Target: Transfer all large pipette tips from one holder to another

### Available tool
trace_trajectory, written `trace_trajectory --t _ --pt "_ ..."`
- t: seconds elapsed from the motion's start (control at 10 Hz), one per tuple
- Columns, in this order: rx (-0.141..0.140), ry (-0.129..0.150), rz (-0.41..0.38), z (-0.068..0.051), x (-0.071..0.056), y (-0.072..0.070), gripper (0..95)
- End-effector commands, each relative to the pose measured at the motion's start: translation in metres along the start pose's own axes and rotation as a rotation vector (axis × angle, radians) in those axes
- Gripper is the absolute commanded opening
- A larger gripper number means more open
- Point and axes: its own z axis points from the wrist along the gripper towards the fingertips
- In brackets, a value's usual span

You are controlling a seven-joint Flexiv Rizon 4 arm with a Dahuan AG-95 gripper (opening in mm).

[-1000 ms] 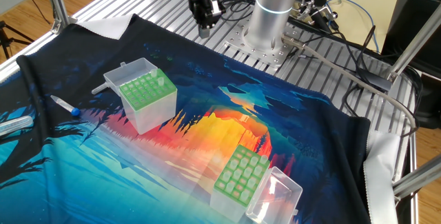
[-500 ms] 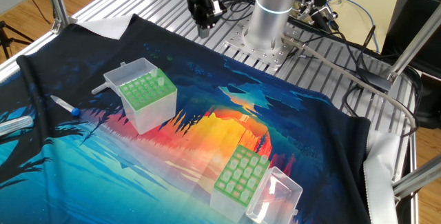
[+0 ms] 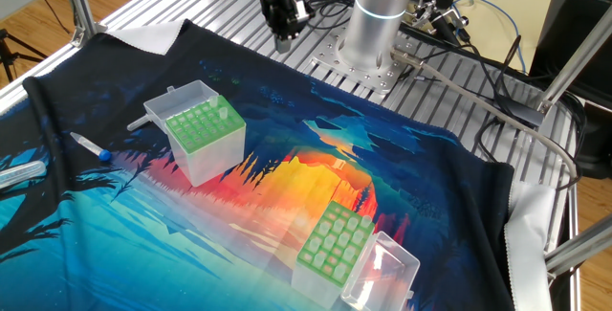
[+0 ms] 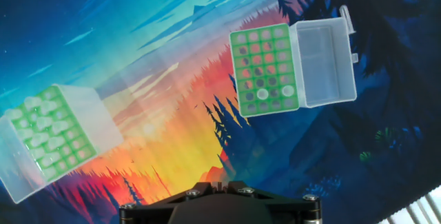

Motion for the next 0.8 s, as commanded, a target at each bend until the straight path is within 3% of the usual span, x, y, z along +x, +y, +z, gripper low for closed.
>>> trace_trajectory --t 0.1,0.3,0.4,0.7,0.8 --pt "-0.017 0.002 0.109 0.000 0.001 0.000 0.0" --pt "-0.012 -0.001 0.147 0.003 0.001 0.014 0.0" --pt "-0.008 -0.003 0.171 0.005 0.001 0.032 0.0" --pt "-0.005 -0.005 0.214 0.015 -0.003 0.065 0.0" --pt "-0.005 -0.002 0.221 0.020 -0.012 0.076 0.0"
